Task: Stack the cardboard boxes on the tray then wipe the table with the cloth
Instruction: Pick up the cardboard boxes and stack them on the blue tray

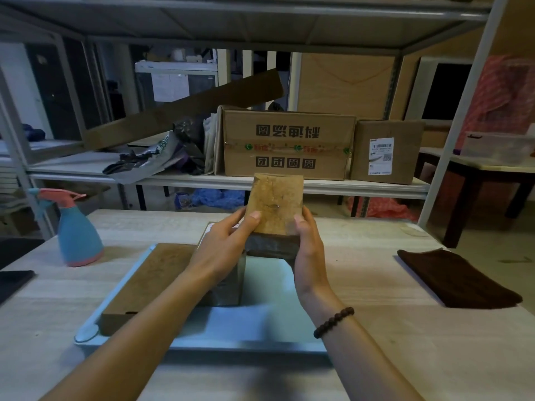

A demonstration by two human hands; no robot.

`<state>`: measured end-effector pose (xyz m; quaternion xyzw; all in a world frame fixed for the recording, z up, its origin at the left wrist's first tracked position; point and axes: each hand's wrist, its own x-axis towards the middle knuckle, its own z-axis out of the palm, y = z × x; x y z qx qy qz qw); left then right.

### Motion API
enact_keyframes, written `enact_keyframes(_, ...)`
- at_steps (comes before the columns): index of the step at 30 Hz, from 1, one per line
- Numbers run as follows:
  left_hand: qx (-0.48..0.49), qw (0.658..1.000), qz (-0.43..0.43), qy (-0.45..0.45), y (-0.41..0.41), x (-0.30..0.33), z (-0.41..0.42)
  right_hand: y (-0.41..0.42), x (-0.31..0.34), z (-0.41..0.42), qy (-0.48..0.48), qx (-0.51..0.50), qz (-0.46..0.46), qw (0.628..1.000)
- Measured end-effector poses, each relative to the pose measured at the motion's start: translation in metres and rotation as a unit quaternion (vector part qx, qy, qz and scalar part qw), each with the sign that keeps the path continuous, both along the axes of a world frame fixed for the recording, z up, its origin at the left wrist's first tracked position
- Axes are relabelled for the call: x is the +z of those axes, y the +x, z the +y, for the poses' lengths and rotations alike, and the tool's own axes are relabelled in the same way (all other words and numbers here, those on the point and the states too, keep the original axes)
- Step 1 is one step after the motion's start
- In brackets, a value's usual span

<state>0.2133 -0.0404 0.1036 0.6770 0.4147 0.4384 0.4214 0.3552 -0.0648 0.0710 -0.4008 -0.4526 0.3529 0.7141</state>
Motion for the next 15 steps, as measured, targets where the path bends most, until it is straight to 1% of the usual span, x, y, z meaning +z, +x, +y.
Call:
enact_keyframes(3, 0.042, 0.997, 0.041, 0.042, -0.006, 0.005, -0.002, -0.011, 0.003, 0.008, -0.074, 0.013, 0.065, 0.995)
enact_keyframes(5, 0.086, 0.993, 0.061, 0.046, -0.009, 0.008, -0.002, -0.02, 0.005, 0.014, -0.113, 0.024, 0.073, 0.991)
enact_keyframes(7, 0.122, 0.989, 0.071, 0.04, -0.017, 0.007, 0.001, -0.029, 0.008, 0.019, -0.135, 0.039, 0.045, 0.989)
enact_keyframes(10, 0.156, 0.986, 0.054, 0.014, -0.029, 0.002, 0.011, -0.046, 0.012, 0.026, -0.146, 0.04, -0.014, 0.988)
enact_keyframes(13, 0.225, 0.969, 0.105, -0.005, -0.041, -0.004, 0.019, -0.063, 0.005, 0.037, -0.183, 0.027, -0.08, 0.98)
enact_keyframes(15, 0.242, 0.963, 0.119, -0.02, -0.046, -0.007, 0.021, -0.068, 0.0, 0.04, -0.206, 0.026, -0.094, 0.974)
